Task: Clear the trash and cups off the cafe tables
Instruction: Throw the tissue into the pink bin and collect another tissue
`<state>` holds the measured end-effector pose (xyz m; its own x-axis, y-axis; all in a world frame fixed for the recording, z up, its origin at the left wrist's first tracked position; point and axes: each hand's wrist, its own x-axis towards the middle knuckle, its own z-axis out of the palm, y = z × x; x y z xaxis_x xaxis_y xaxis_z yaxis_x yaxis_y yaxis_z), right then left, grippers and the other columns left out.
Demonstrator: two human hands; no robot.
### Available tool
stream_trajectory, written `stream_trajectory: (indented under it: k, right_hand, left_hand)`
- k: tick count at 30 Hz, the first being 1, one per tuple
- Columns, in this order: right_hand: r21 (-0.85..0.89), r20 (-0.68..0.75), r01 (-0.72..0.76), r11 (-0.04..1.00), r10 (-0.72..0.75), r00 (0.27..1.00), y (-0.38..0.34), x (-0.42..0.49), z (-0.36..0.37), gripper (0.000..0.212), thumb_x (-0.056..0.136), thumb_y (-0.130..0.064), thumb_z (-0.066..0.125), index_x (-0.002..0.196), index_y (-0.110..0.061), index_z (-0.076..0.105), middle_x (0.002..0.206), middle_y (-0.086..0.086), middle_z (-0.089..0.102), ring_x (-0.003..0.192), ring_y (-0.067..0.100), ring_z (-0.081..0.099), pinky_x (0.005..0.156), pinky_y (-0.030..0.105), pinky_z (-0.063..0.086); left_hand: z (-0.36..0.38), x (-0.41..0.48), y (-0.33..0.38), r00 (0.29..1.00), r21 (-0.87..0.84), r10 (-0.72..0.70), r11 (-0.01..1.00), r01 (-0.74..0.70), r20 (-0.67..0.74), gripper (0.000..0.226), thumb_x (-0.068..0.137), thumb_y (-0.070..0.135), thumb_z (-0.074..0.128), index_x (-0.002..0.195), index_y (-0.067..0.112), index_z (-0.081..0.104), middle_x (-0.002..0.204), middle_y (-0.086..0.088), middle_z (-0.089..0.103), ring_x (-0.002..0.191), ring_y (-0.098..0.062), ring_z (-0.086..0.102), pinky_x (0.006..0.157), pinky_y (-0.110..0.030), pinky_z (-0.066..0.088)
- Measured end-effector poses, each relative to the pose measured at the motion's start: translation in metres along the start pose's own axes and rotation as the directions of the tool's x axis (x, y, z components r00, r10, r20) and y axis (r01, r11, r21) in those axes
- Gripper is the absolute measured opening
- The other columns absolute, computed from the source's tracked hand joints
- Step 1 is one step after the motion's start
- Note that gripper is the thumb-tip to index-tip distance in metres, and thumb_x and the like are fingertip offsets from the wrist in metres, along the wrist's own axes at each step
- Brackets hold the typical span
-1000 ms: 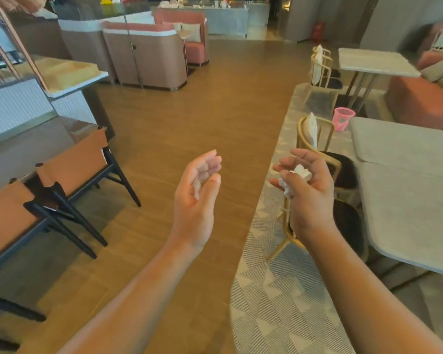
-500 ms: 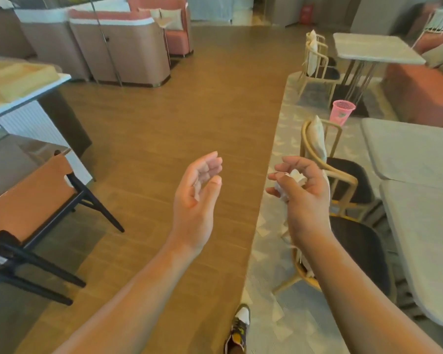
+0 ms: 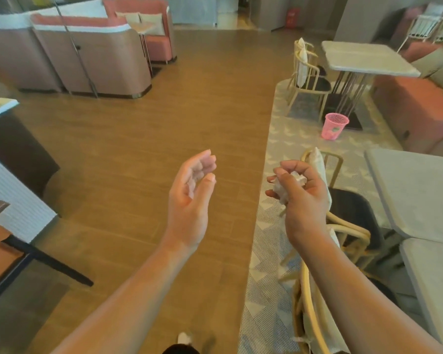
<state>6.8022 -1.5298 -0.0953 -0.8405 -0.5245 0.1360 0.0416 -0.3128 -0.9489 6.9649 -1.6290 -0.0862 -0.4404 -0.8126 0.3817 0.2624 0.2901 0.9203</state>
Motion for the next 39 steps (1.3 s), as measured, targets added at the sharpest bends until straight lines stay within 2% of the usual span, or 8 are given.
stream_trajectory:
  k: [11,14,18,22,27,32,35,39]
  right_hand:
    - [0.053,-0.088,0.036,0.998,-0.031,0.996,0.065,0.227,0.098,0.009,0.086,-0.02,0.073,0.094,-0.02,0.07,0.102,0.02,0.065,0.09,0.026,0.07,0.071,0.045,0.063]
    - [0.081,-0.122,0.073,0.994,-0.062,0.991,0.068,0.29,0.122,0.013,0.087,-0.017,0.072,0.099,-0.016,0.068,0.097,0.012,0.069,0.091,0.024,0.073,0.07,0.041,0.064]
    - [0.055,-0.169,0.106,0.993,-0.096,0.981,0.072,0.363,0.136,0.013,0.089,-0.01,0.072,0.099,-0.017,0.069,0.094,0.002,0.073,0.093,0.026,0.073,0.078,0.046,0.065]
    - [0.031,-0.262,0.092,0.995,-0.08,0.962,0.084,0.43,0.132,0.021,0.081,-0.015,0.075,0.101,-0.015,0.069,0.109,0.016,0.066,0.096,0.034,0.069,0.087,0.052,0.064]
    - [0.018,-0.331,0.062,0.998,-0.052,0.942,0.116,0.525,0.11,0.019,0.09,-0.003,0.076,0.106,-0.01,0.068,0.113,0.012,0.067,0.109,0.049,0.068,0.086,0.049,0.065]
    - [0.004,-0.364,0.05,0.999,-0.045,0.93,0.14,0.647,0.078,0.018,0.094,0.003,0.071,0.109,-0.005,0.068,0.115,0.03,0.064,0.099,0.036,0.071,0.08,0.038,0.065]
    - [0.008,-0.334,0.047,0.999,-0.042,0.942,0.14,0.73,0.061,0.02,0.087,-0.007,0.075,0.106,-0.006,0.068,0.096,0.021,0.059,0.112,0.047,0.068,0.081,0.039,0.065]
    - [-0.016,-0.306,0.067,0.998,-0.068,0.949,0.133,0.826,0.04,0.021,0.082,-0.015,0.071,0.102,-0.01,0.07,0.085,0.009,0.056,0.111,0.043,0.07,0.079,0.037,0.065]
  left_hand:
    - [0.014,0.26,-0.105,0.991,-0.03,0.06,0.998,-0.057,0.121,0.043,0.098,0.038,0.057,0.138,0.025,0.058,0.137,0.004,0.066,0.13,-0.015,0.062,0.11,-0.05,0.052]
    - [0.025,0.331,-0.129,0.984,-0.061,0.064,0.997,-0.054,0.169,0.043,0.097,0.039,0.057,0.138,0.026,0.058,0.137,0.003,0.066,0.13,-0.016,0.062,0.11,-0.05,0.052]
    - [0.052,0.412,-0.16,0.972,-0.09,0.066,0.995,-0.046,0.225,0.041,0.098,0.034,0.057,0.137,0.023,0.059,0.135,0.004,0.067,0.128,-0.016,0.063,0.108,-0.052,0.053]
    - [0.086,0.476,-0.2,0.958,-0.116,0.05,0.993,-0.017,0.284,0.041,0.098,0.035,0.057,0.137,0.026,0.06,0.135,0.006,0.068,0.128,-0.015,0.063,0.108,-0.049,0.054]
    - [0.144,0.549,-0.262,0.93,-0.121,0.017,0.992,0.029,0.367,0.041,0.099,0.038,0.058,0.139,0.029,0.059,0.136,0.007,0.067,0.13,-0.017,0.062,0.109,-0.051,0.053]
    - [0.223,0.636,-0.319,0.922,-0.101,0.006,0.994,0.036,0.386,0.043,0.099,0.039,0.059,0.141,0.028,0.058,0.137,0.005,0.067,0.13,-0.018,0.062,0.11,-0.057,0.05]
    - [0.282,0.699,-0.34,0.927,-0.089,-0.011,0.995,0.048,0.376,0.042,0.098,0.039,0.058,0.138,0.028,0.059,0.135,0.004,0.067,0.129,-0.016,0.062,0.111,-0.058,0.049]
    - [0.355,0.774,-0.361,0.922,-0.108,0.0,0.993,0.045,0.387,0.04,0.096,0.038,0.058,0.135,0.028,0.059,0.132,0.005,0.068,0.126,-0.016,0.063,0.11,-0.057,0.05]
